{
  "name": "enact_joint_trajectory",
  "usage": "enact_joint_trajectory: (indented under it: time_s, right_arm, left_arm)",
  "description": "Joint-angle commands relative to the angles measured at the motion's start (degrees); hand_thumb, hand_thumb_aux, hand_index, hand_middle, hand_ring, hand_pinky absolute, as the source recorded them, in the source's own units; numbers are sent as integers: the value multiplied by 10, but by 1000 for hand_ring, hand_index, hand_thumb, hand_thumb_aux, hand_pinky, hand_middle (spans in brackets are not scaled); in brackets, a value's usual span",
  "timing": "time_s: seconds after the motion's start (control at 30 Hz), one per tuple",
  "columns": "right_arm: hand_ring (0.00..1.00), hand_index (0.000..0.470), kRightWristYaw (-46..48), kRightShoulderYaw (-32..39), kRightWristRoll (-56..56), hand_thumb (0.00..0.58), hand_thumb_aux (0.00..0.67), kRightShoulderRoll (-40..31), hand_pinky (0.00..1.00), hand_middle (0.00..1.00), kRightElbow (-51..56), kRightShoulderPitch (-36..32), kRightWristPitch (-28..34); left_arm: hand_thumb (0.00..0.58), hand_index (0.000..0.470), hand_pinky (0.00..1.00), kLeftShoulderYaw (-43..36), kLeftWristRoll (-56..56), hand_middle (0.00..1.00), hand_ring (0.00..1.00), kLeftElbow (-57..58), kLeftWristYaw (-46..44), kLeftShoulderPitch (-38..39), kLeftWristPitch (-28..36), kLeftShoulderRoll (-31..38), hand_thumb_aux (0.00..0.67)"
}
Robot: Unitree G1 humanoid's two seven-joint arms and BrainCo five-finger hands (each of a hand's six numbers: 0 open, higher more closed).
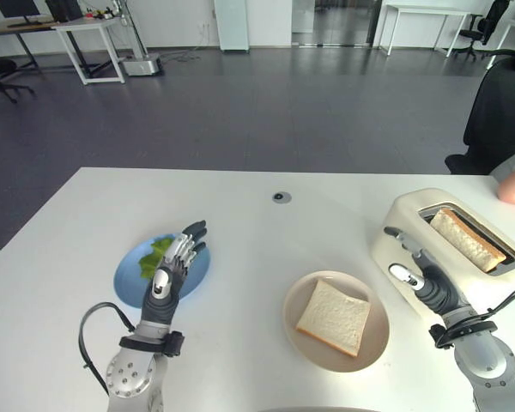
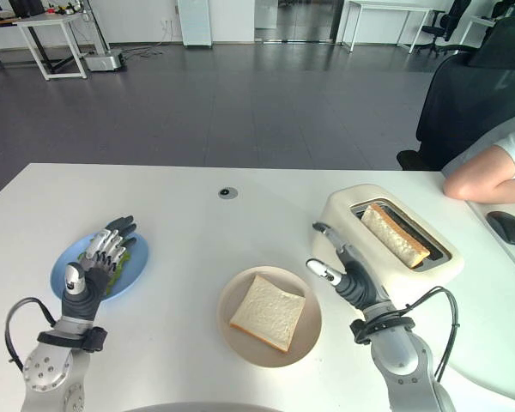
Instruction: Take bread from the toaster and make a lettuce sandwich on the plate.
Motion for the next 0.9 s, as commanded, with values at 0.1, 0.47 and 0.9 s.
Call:
enact_joint_trajectory:
  time_s: [0.1,0.47,0.9]
  right_arm:
    - [0,0,-4,25,90,0,0,104,0,0,30,42,-33]
    - [0,0,8,37,119,0,0,157,0,0,62,65,-47]
    - [0,0,14,31,117,0,0,166,0,0,60,68,-52]
  left_arm:
    - [0,0,0,71,114,0,0,106,-5,-115,-16,140,0]
    - [0,0,0,-51,546,0,0,428,182,-209,-60,378,0]
    - [349,173,0,-133,601,0,0,457,224,-207,-6,398,247]
